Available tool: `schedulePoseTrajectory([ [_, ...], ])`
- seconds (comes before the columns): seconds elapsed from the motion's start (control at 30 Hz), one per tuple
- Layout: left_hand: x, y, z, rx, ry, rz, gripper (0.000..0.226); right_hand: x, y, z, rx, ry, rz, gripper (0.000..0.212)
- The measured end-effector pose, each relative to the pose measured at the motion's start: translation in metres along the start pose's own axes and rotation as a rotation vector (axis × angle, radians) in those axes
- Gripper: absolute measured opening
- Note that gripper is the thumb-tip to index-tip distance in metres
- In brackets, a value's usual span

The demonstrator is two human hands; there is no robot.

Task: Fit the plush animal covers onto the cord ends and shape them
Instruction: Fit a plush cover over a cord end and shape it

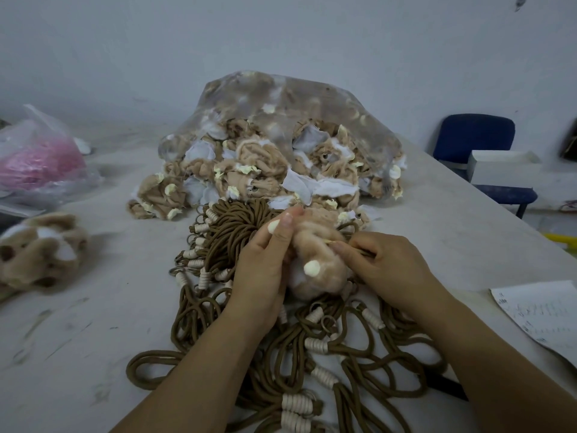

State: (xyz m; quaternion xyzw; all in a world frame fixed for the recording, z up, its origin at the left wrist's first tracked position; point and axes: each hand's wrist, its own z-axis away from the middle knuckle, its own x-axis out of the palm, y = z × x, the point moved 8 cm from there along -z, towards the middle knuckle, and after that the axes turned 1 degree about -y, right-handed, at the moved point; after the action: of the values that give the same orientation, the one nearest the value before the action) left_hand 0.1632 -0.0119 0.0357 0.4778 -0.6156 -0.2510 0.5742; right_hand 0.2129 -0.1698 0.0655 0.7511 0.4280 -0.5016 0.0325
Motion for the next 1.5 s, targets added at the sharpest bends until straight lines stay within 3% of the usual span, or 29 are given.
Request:
schedulePoseTrajectory([
  [0.1,0.001,-0.002,-0.001,-0.007,-0.007,0.029,0.049,-0.001,0.005,-0.001,0.012,-0.004,-0.104,0.05],
  [0.23,-0.006,0.0,-0.001,0.026,0.036,-0.076,0.053,-0.005,0.005,-0.006,-0.051,0.061,0.075,0.037],
  [0.4,-0.008,0.002,-0.001,0.049,0.048,-0.154,0.047,-0.025,-0.004,-0.003,-0.141,0.239,0.258,0.039],
  [0.73,-0.009,0.001,0.001,0.015,0.067,-0.207,0.039,-0.035,-0.012,-0.001,-0.242,0.274,0.292,0.034],
  [0.97,-0.002,-0.004,0.005,-0.028,0.073,-0.258,0.058,-0.018,-0.023,0.0,-0.14,0.231,0.231,0.035],
  [1.1,-0.004,0.0,0.004,-0.024,0.118,-0.309,0.061,-0.007,-0.02,0.004,-0.027,0.198,0.153,0.034],
  [1.23,-0.004,0.001,0.002,0.038,0.1,-0.45,0.011,0.001,-0.012,0.004,0.047,0.162,0.075,0.029],
  [1.27,-0.002,0.001,0.003,0.057,0.086,-0.495,0.007,0.0,-0.009,0.003,0.068,0.164,0.01,0.028],
  [1.33,0.0,0.002,0.002,0.092,0.054,-0.599,0.013,-0.007,-0.003,0.003,0.101,0.184,-0.192,0.024],
  [1.4,0.005,0.003,0.003,0.116,0.024,-0.687,0.033,-0.015,0.001,0.003,0.119,0.219,-0.373,0.021],
  [1.5,0.008,-0.002,0.004,0.052,-0.02,-0.615,0.057,-0.018,0.002,0.004,0.116,0.202,-0.463,0.026],
])
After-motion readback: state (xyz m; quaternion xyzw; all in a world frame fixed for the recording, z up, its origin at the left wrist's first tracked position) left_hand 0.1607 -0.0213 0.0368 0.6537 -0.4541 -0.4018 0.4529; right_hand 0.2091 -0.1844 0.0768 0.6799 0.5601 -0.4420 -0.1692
